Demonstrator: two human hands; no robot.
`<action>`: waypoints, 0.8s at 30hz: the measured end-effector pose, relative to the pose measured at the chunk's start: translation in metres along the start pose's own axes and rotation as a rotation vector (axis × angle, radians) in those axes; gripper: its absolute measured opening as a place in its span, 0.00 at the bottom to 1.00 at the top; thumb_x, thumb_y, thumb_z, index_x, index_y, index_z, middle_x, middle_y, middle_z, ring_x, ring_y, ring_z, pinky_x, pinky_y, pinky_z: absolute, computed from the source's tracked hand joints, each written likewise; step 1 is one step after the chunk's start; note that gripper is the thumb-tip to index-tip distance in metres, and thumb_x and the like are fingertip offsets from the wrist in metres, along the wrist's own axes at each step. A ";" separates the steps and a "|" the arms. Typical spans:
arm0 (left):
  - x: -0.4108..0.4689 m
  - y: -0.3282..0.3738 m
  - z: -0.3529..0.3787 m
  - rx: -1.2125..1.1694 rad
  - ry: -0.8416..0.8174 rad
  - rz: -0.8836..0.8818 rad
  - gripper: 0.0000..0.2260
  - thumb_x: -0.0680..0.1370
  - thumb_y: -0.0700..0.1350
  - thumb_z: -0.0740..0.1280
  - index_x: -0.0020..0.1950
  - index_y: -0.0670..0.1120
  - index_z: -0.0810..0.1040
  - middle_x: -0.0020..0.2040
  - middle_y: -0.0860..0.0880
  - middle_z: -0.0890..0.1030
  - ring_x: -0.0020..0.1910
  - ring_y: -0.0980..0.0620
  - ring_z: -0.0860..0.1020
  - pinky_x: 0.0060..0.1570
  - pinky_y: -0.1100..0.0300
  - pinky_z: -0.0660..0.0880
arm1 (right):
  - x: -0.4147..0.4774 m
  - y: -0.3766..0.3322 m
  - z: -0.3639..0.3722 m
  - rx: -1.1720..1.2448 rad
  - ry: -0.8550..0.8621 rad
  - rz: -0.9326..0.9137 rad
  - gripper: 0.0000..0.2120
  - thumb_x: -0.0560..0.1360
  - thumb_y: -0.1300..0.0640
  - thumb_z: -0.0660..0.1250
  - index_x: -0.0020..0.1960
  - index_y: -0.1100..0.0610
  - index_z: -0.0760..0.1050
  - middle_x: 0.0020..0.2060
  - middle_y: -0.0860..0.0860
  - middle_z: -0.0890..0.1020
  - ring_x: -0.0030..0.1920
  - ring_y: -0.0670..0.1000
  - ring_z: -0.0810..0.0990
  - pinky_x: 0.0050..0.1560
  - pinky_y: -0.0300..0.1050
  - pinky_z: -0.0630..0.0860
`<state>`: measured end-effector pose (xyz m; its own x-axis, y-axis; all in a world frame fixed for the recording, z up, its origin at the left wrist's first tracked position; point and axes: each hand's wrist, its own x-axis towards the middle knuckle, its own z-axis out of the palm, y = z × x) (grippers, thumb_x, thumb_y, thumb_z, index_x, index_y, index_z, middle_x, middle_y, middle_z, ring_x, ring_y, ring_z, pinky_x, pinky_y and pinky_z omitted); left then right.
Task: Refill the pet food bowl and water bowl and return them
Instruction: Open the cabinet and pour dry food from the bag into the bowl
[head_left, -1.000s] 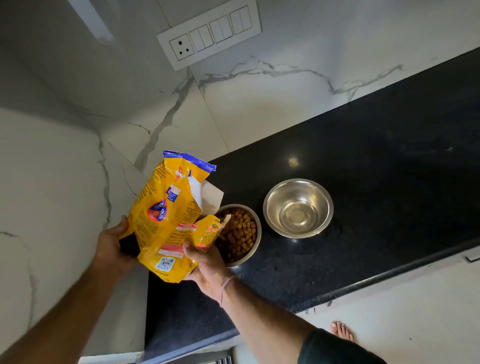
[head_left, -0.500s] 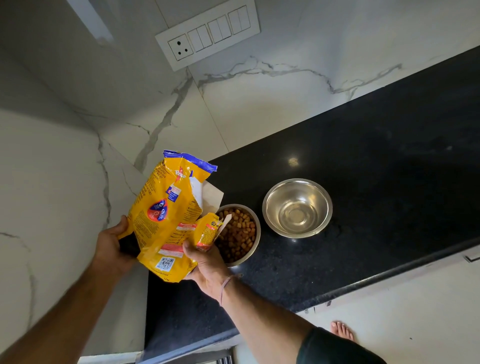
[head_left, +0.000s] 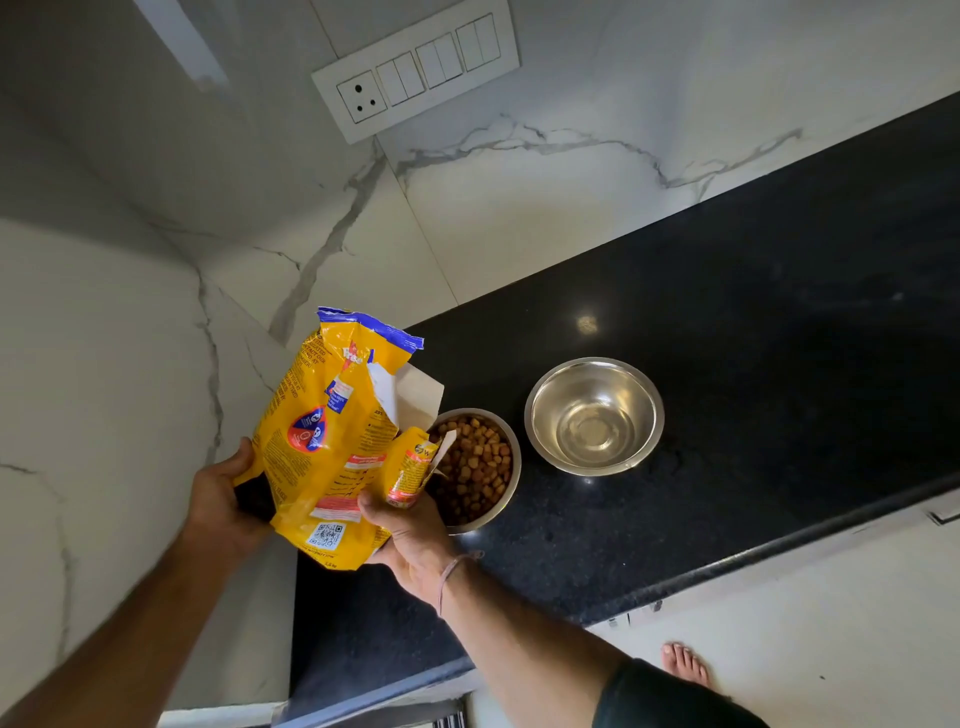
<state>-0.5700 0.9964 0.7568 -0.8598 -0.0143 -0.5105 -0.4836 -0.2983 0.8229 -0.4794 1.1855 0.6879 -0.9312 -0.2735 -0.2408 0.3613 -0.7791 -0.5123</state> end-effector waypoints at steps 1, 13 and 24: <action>0.000 0.000 0.000 -0.009 0.000 -0.004 0.18 0.82 0.59 0.61 0.56 0.51 0.87 0.56 0.45 0.87 0.49 0.41 0.87 0.51 0.37 0.80 | 0.000 0.000 0.001 0.003 0.007 -0.001 0.47 0.53 0.42 0.87 0.69 0.54 0.77 0.64 0.59 0.83 0.65 0.63 0.81 0.65 0.78 0.70; 0.002 -0.002 -0.006 -0.014 0.000 0.003 0.19 0.82 0.59 0.60 0.59 0.50 0.85 0.55 0.45 0.87 0.47 0.42 0.87 0.45 0.39 0.83 | -0.002 0.001 0.003 -0.010 0.022 0.006 0.41 0.53 0.43 0.87 0.63 0.50 0.80 0.62 0.58 0.84 0.64 0.61 0.82 0.64 0.76 0.72; -0.001 -0.007 -0.007 -0.025 0.006 0.004 0.21 0.82 0.59 0.59 0.53 0.50 0.89 0.56 0.44 0.87 0.49 0.40 0.87 0.47 0.38 0.82 | -0.003 0.003 0.000 -0.013 0.015 0.011 0.51 0.48 0.42 0.88 0.68 0.52 0.76 0.64 0.58 0.83 0.64 0.62 0.82 0.64 0.75 0.73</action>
<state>-0.5647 0.9920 0.7497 -0.8606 -0.0208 -0.5088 -0.4760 -0.3223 0.8183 -0.4754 1.1836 0.6873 -0.9264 -0.2735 -0.2586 0.3722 -0.7686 -0.5203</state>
